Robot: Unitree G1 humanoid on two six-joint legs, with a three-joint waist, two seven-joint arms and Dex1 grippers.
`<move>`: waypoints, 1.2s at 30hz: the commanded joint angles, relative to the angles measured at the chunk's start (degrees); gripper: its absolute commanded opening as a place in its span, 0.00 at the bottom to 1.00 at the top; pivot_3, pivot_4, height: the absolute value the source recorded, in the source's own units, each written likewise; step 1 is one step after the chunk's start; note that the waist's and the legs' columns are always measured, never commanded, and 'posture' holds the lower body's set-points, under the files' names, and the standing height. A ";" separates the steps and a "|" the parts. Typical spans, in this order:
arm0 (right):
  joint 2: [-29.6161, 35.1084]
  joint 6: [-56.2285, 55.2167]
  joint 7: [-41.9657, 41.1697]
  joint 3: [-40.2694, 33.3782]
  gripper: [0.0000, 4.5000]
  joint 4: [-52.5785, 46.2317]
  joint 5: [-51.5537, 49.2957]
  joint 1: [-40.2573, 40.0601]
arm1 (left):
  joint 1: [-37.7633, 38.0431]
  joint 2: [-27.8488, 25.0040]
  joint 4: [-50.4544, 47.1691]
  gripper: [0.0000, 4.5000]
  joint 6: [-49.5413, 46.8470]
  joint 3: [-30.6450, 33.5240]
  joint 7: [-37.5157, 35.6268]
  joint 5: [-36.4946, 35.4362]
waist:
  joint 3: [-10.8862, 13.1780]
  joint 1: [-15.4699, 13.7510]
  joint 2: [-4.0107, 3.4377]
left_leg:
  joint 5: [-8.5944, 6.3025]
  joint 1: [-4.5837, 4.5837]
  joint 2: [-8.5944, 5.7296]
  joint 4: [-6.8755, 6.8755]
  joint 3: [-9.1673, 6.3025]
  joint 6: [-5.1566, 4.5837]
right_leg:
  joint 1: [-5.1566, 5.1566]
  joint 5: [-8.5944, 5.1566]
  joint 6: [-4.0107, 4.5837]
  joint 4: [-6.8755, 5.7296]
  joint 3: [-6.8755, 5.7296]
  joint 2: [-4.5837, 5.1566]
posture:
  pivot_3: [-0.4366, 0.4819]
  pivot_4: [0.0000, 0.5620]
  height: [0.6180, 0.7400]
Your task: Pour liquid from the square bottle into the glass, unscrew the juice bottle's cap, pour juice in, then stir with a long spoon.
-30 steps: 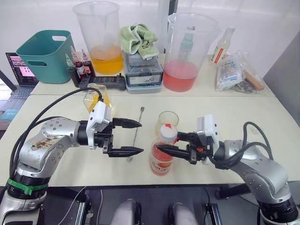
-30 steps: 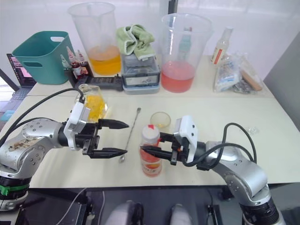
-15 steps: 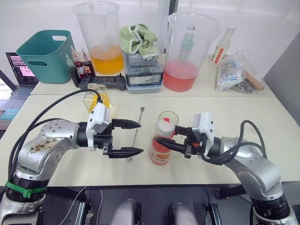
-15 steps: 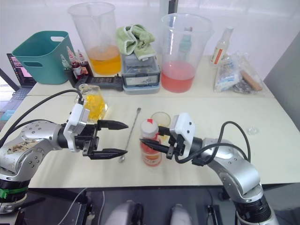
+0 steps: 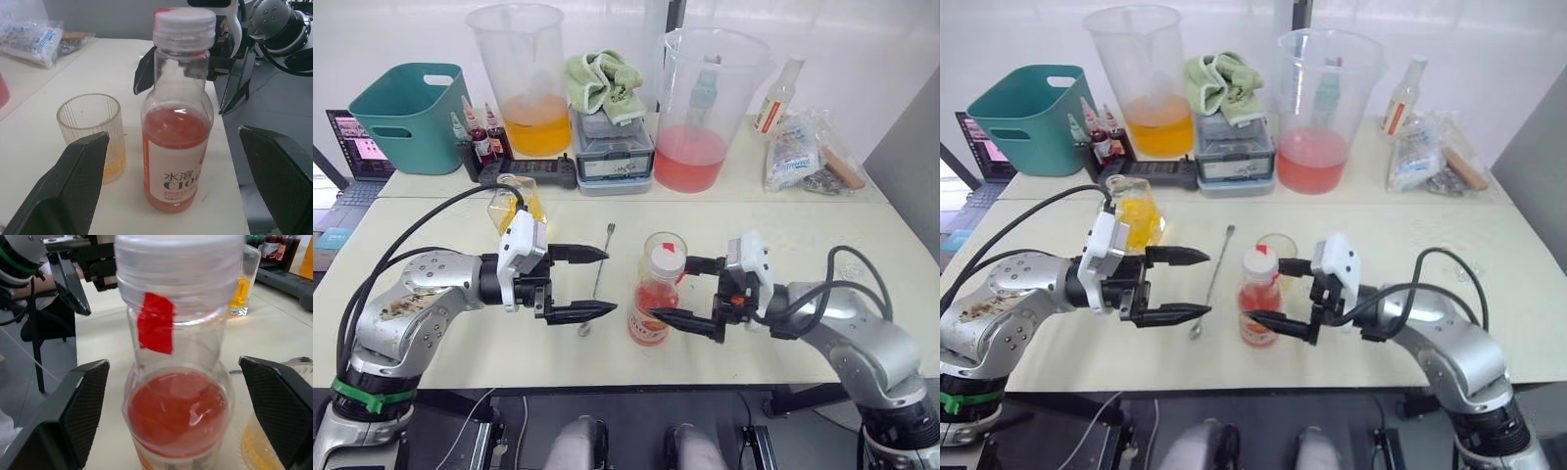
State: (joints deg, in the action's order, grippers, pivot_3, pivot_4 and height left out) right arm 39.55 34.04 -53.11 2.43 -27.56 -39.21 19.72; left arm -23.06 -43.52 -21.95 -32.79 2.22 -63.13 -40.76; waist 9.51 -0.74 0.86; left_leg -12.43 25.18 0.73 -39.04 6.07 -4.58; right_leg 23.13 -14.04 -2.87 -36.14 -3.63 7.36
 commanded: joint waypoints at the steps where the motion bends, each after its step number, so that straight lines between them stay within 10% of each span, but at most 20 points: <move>1: 2.78 -5.01 -12.54 0.16 0.99 7.39 0.34 5.58 | -0.62 -0.52 -1.88 1.00 0.24 1.71 0.53 -0.73 | 0.00 0.08 0.00 | 0.00 0.00 -0.01 0.00 0.02 0.00 | 0.01 0.00 0.00 0.00 0.02 0.00 | 0.48 0.27 0.99; 16: -5.50 -14.61 -37.91 8.30 0.99 34.05 6.16 27.34 | 4.61 -3.75 -6.80 1.00 -1.24 7.04 4.48 -1.76 | 0.01 0.00 0.01 | -0.02 0.00 0.01 0.00 0.07 -0.03 | 0.02 0.02 0.03 0.00 -0.03 0.02 | 0.48 0.27 0.99; 26: -4.05 -16.81 -39.39 9.91 0.31 33.74 5.27 26.48 | 4.45 -3.65 -6.64 1.00 -0.62 6.17 4.82 -1.69 | 0.01 0.14 0.01 | 0.00 0.00 0.02 0.02 0.08 0.03 | 0.07 0.05 0.08 -0.05 -0.07 0.04 | 0.48 0.27 0.99; 36: -2.75 -2.91 -25.38 0.26 0.28 14.83 -4.72 18.10 | 1.21 -1.61 -3.06 1.00 1.22 2.31 1.96 -0.47 | 0.01 -0.10 0.01 | 0.00 0.02 0.01 0.06 0.08 0.03 | 0.08 0.06 0.09 -0.06 -0.08 0.07 | 0.48 0.27 0.99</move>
State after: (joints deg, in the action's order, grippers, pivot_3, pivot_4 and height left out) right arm 36.59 28.88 -82.02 6.86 -7.15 -39.57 37.92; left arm -20.65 -45.23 -24.82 -32.76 4.69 -60.44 -41.43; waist 9.52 -0.84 0.87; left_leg -12.43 25.19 0.75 -38.98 6.15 -4.55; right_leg 23.20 -13.98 -2.77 -36.20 -3.72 7.43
